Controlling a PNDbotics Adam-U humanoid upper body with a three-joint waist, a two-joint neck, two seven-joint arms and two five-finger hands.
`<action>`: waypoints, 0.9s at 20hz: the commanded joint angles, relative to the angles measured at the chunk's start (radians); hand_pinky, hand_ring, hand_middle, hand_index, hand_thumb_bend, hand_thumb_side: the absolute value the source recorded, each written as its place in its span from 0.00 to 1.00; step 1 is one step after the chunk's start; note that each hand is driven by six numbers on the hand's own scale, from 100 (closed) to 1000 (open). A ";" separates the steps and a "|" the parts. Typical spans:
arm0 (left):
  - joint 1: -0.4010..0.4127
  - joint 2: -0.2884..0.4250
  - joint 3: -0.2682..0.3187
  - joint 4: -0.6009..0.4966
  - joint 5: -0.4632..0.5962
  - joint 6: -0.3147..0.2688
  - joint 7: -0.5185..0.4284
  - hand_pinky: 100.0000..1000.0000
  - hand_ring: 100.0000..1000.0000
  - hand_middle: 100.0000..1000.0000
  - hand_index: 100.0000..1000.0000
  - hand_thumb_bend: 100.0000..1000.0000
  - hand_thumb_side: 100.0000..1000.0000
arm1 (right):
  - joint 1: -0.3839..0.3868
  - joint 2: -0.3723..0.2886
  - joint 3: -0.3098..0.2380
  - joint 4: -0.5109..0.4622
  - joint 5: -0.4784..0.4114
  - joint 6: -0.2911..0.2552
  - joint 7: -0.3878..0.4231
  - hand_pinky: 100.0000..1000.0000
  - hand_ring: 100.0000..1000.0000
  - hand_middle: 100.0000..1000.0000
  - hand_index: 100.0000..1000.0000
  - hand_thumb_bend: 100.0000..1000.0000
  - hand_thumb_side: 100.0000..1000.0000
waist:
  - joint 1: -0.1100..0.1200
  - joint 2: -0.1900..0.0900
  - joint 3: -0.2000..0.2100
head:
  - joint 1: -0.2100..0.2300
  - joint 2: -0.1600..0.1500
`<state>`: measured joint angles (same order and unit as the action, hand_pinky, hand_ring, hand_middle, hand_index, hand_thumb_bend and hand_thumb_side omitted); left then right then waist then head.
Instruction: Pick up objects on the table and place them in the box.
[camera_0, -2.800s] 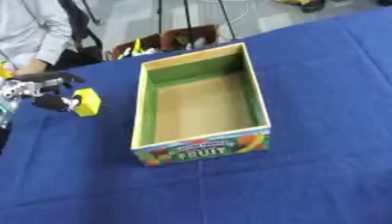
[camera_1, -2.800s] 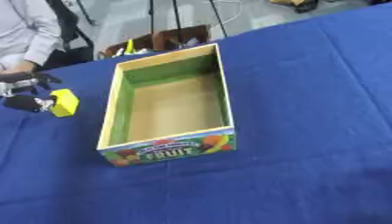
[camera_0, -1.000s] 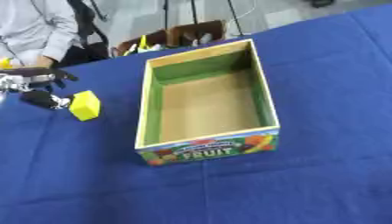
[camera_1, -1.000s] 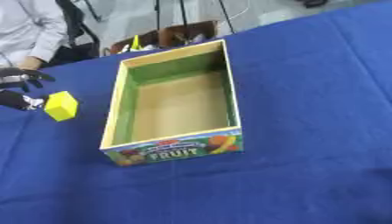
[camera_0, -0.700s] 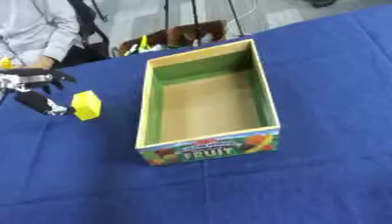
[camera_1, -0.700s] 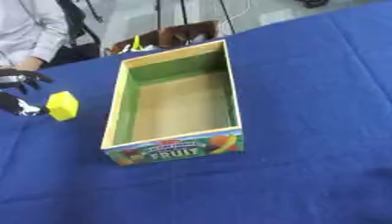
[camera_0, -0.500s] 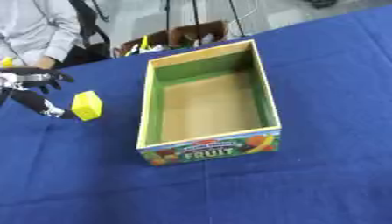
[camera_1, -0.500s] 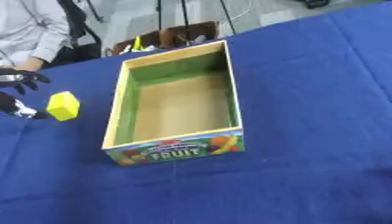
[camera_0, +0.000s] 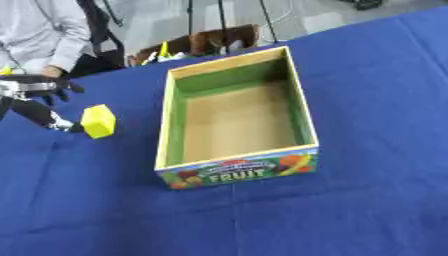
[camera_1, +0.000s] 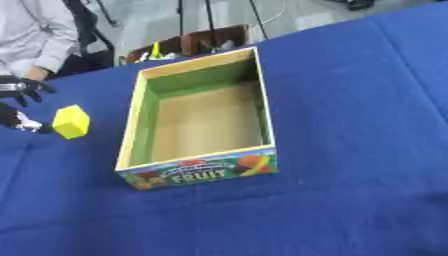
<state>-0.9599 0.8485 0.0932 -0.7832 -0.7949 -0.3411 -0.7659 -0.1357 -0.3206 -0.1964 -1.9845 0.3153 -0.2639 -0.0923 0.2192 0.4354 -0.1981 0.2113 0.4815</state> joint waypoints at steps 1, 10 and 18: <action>-0.020 0.020 -0.004 0.000 -0.014 -0.046 -0.034 0.77 0.87 0.95 1.00 0.94 0.42 | -0.005 -0.021 0.000 -0.015 0.005 -0.005 0.001 0.65 0.77 0.45 0.60 0.00 0.57 | -0.006 -0.017 -0.001 | 0.009 -0.010; -0.022 -0.004 -0.010 0.021 -0.061 -0.043 -0.020 0.77 0.87 0.95 1.00 0.88 0.43 | -0.010 -0.020 0.002 -0.015 0.006 -0.009 0.001 0.65 0.77 0.46 0.60 0.00 0.57 | -0.002 -0.009 -0.013 | 0.021 -0.017; -0.025 -0.014 -0.009 0.035 -0.093 -0.042 -0.008 0.74 0.83 0.89 1.00 0.80 0.45 | -0.011 -0.020 0.003 -0.015 0.008 -0.013 0.002 0.65 0.77 0.46 0.60 0.00 0.57 | -0.001 -0.004 -0.016 | 0.024 -0.017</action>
<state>-0.9680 0.8005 0.0835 -0.7410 -0.8813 -0.3558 -0.7514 -0.1412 -0.3206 -0.1913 -1.9845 0.3168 -0.2724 -0.0899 0.2252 0.4500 -0.2153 0.2309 0.4738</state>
